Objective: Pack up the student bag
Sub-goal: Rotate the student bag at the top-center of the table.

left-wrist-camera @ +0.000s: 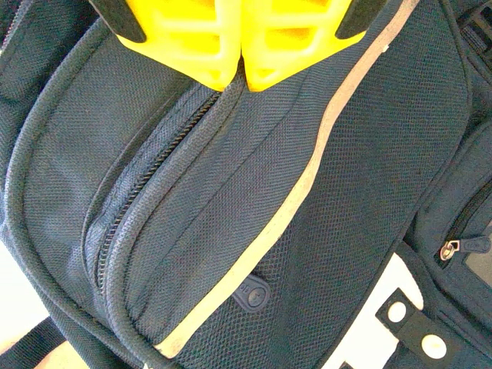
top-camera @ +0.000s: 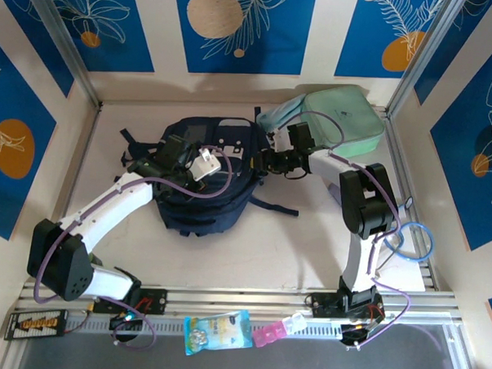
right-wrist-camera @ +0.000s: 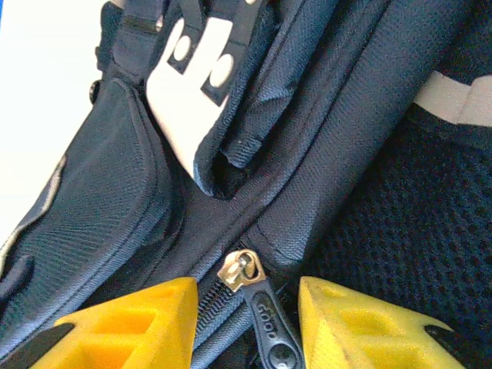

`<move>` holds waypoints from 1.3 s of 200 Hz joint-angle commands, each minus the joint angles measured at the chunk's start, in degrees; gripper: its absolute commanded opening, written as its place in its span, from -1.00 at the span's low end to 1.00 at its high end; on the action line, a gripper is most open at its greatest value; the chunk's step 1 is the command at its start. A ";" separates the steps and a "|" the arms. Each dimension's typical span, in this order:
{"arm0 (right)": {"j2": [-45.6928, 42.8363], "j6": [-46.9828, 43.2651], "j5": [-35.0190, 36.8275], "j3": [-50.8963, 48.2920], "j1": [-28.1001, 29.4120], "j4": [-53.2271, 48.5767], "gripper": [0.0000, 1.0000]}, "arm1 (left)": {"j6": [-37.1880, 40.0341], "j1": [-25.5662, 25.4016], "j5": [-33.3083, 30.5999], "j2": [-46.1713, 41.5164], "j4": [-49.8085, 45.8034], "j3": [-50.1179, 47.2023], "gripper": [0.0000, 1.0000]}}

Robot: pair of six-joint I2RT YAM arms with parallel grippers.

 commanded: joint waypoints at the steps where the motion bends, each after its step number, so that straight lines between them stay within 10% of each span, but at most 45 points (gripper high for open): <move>1: 0.22 -3.89 2.31 2.48 1.22 -5.62 -0.31 | -0.54 0.72 -0.96 -0.06 1.22 1.43 -1.00; 91: -2.17 -6.55 2.09 2.34 2.27 -8.92 -0.82 | -3.92 0.74 -3.80 1.79 3.12 2.11 -1.00; 260: -18.22 0.46 2.95 -13.24 9.92 -5.92 -0.83 | -10.68 0.73 -3.09 5.79 3.40 5.02 -1.00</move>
